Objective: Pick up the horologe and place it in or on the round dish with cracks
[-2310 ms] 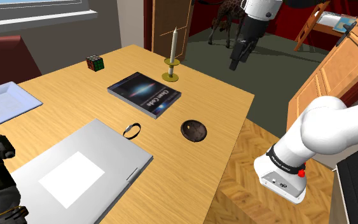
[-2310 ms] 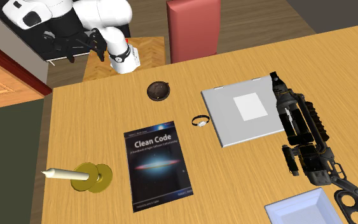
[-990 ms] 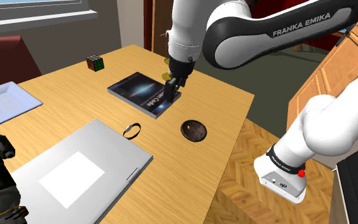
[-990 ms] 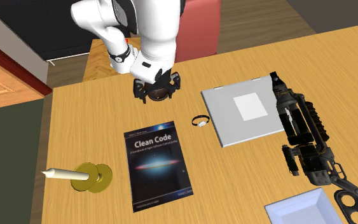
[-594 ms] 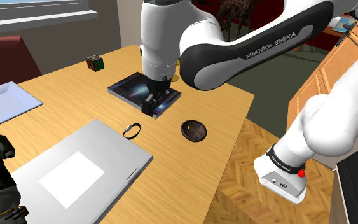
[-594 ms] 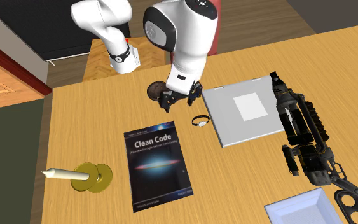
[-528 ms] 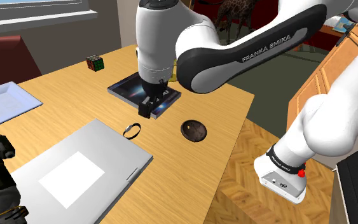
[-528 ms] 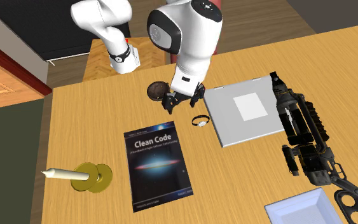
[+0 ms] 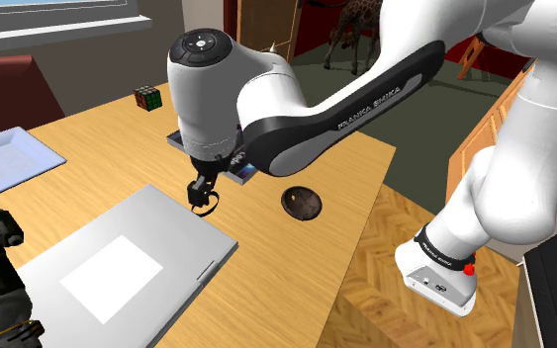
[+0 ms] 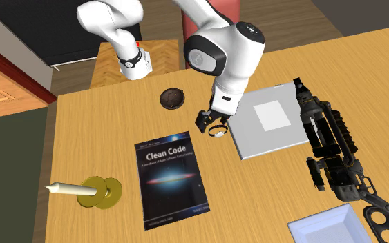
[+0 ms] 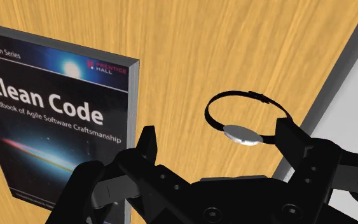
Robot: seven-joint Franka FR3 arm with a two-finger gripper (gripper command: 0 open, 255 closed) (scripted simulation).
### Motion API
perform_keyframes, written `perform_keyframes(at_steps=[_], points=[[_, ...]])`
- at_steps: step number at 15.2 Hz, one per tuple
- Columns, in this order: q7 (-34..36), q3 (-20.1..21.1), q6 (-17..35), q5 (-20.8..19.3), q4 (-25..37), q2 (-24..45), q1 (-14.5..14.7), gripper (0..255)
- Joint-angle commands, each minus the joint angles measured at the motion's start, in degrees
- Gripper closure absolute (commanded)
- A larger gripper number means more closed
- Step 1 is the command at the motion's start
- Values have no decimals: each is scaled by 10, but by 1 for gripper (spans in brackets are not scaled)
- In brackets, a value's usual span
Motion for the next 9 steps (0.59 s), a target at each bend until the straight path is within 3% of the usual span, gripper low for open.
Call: perform_keyframes(at_steps=[1, 9], points=[[6, -3, 11, -9, -4, 8, 1, 0], [15, -10, 31, -24, -11, 25, 1, 0]])
